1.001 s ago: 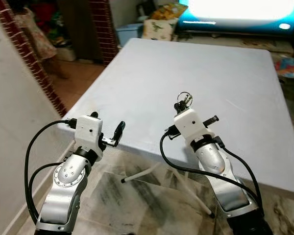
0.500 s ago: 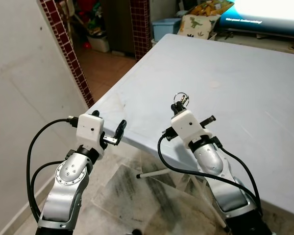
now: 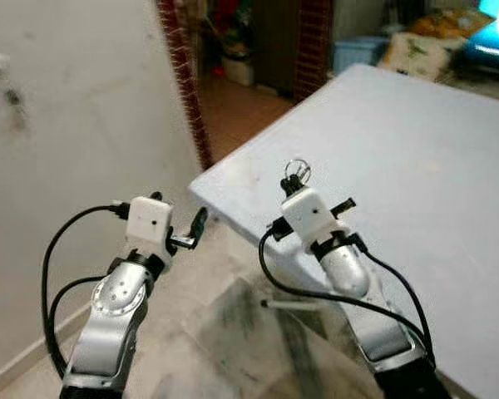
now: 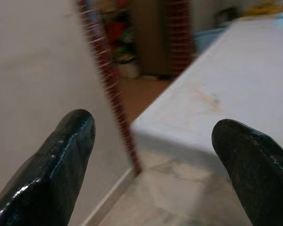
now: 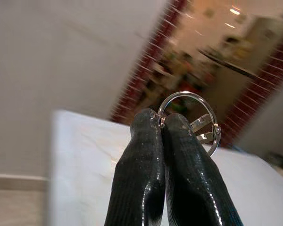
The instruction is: Hang keys on a hook
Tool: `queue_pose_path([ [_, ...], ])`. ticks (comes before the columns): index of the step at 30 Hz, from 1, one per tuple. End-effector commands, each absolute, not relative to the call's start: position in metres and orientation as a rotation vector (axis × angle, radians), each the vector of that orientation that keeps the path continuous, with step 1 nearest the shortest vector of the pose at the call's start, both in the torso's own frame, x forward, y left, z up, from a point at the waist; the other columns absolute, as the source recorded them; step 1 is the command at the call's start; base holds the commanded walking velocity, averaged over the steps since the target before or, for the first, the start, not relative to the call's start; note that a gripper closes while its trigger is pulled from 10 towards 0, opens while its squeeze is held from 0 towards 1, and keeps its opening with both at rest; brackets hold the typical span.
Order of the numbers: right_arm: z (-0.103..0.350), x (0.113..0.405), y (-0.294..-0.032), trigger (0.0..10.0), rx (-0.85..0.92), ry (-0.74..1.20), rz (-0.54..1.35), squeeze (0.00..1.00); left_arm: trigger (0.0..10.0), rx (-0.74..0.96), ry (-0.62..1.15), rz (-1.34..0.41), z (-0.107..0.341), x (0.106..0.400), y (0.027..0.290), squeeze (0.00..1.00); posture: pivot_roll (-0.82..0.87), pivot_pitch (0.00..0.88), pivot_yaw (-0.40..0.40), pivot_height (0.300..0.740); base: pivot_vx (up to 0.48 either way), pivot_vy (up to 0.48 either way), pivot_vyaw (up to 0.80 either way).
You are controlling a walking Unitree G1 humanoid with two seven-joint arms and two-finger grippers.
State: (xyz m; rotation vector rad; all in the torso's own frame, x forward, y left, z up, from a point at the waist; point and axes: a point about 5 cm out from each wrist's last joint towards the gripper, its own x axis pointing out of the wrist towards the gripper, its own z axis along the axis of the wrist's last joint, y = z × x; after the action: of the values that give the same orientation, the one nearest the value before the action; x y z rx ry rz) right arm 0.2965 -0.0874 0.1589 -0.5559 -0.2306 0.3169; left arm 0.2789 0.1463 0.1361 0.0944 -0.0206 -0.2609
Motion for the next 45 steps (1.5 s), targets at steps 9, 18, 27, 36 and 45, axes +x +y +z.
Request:
queue_pose_path([
  [9, 0.1625, 0.2958, -0.0848, 10.0, -0.554, -0.247, 0.337, 0.00, 10.0, 0.095, -0.018, -0.229, 0.1365, 0.2797, 0.1489, 0.00, -0.03, 0.041, 0.079, 0.740, 0.000, 0.000, 0.80],
  [18, 0.1619, 0.2980, -0.0843, 10.0, -0.548, -0.236, 0.341, 0.00, 10.0, 0.097, -0.017, -0.210, 0.1370, 0.2827, 0.1510, 0.00, -0.03, 0.051, 0.076, 0.740, 0.000, 0.000, 0.79],
  [27, 0.1612, 0.3000, -0.0873, 10.0, -0.510, -0.215, 0.316, 0.00, 10.0, 0.094, -0.012, -0.212, 0.1351, 0.2824, 0.1482, 0.00, -0.04, 0.051, 0.074, 0.740, 0.000, 0.000, 0.00],
  [36, 0.1629, 0.3015, -0.0848, 10.0, -0.496, -0.218, 0.325, 0.00, 10.0, 0.090, -0.016, -0.219, 0.1372, 0.2860, 0.1465, 0.00, -0.03, 0.052, 0.077, 0.740, 0.000, 0.000, 0.00],
  [45, 0.1629, 0.3015, -0.0848, 10.0, -0.496, -0.218, 0.325, 0.00, 10.0, 0.090, -0.016, -0.219, 0.1372, 0.2860, 0.1465, 0.00, -0.03, 0.052, 0.077, 0.740, 0.000, 0.000, 0.00],
])
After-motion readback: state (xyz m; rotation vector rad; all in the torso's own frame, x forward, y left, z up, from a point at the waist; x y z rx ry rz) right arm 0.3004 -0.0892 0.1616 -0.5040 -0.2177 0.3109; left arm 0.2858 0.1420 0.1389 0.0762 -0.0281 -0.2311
